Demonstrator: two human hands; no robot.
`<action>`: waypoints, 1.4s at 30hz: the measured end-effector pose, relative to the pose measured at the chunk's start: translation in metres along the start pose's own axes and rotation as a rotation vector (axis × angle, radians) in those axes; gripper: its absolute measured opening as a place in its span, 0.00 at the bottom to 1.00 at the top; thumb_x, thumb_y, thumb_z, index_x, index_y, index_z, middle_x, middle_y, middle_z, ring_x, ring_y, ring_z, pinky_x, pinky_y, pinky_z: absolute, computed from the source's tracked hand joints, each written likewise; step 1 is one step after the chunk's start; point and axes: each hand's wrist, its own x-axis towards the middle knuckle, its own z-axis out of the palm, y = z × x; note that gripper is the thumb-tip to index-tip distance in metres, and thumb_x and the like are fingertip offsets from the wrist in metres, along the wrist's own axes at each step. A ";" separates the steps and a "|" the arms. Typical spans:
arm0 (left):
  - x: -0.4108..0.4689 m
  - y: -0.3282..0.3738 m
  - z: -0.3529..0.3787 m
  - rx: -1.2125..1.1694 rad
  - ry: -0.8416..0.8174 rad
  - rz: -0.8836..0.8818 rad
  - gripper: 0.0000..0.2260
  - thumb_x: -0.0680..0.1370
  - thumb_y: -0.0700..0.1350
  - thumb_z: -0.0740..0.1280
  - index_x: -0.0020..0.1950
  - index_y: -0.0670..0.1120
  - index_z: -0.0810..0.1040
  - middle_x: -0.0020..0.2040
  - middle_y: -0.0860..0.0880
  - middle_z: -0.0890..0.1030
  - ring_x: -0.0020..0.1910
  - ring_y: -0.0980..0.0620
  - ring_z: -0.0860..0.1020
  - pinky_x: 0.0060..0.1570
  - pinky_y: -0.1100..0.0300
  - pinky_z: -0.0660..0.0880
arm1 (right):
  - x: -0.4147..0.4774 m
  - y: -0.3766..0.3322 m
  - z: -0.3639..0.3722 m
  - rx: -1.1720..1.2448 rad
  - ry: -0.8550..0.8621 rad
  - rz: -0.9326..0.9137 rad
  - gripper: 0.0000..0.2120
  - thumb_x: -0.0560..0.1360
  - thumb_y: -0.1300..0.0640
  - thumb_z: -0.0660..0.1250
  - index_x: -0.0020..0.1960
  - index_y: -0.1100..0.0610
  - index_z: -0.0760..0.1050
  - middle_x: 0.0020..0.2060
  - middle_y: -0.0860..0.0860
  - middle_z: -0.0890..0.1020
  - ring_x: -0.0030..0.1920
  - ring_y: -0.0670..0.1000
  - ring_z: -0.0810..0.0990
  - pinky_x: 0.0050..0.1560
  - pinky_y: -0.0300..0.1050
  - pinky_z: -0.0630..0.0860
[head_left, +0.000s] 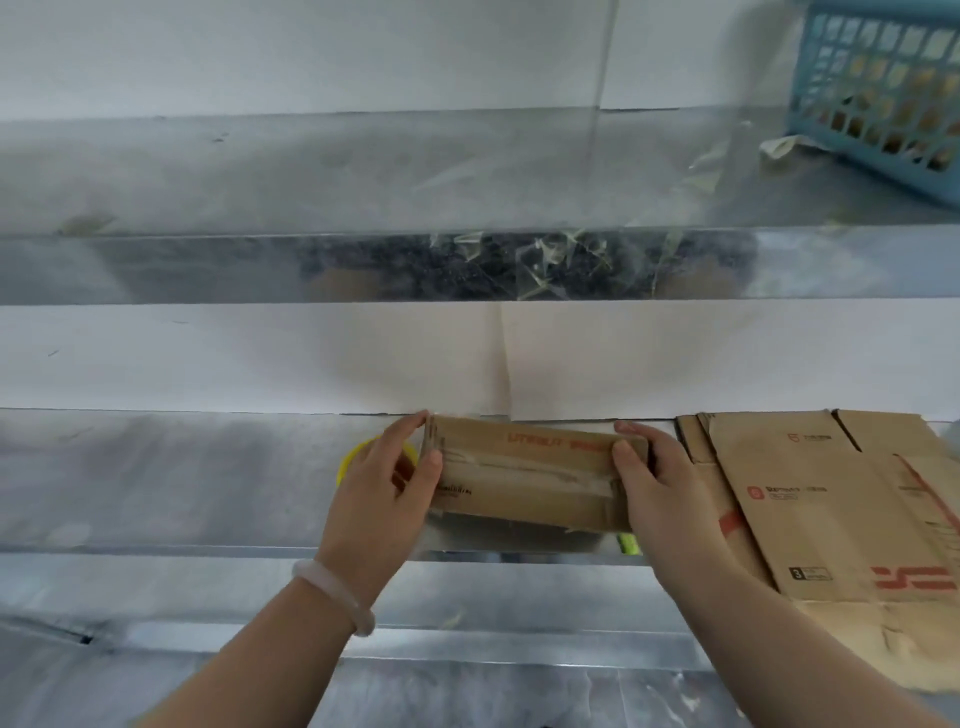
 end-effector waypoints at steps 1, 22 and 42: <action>0.007 -0.003 0.000 0.040 -0.006 0.013 0.10 0.76 0.56 0.62 0.58 0.60 0.72 0.46 0.55 0.74 0.45 0.54 0.75 0.47 0.51 0.78 | 0.008 -0.005 0.002 -0.042 -0.026 0.001 0.10 0.82 0.51 0.59 0.61 0.44 0.73 0.52 0.42 0.77 0.52 0.45 0.75 0.44 0.40 0.71; 0.056 0.006 0.037 0.358 -0.146 0.138 0.13 0.80 0.53 0.57 0.62 0.52 0.72 0.58 0.54 0.72 0.60 0.51 0.68 0.60 0.60 0.67 | 0.053 -0.015 0.045 -0.971 -0.298 -0.335 0.27 0.80 0.36 0.49 0.76 0.42 0.58 0.75 0.41 0.63 0.77 0.45 0.52 0.76 0.48 0.48; 0.065 0.007 0.034 0.326 -0.193 0.162 0.15 0.80 0.56 0.60 0.64 0.54 0.74 0.58 0.58 0.75 0.59 0.56 0.68 0.62 0.62 0.63 | 0.069 -0.006 0.028 -0.828 -0.383 -0.496 0.19 0.83 0.50 0.53 0.74 0.44 0.64 0.66 0.43 0.73 0.66 0.46 0.68 0.71 0.44 0.63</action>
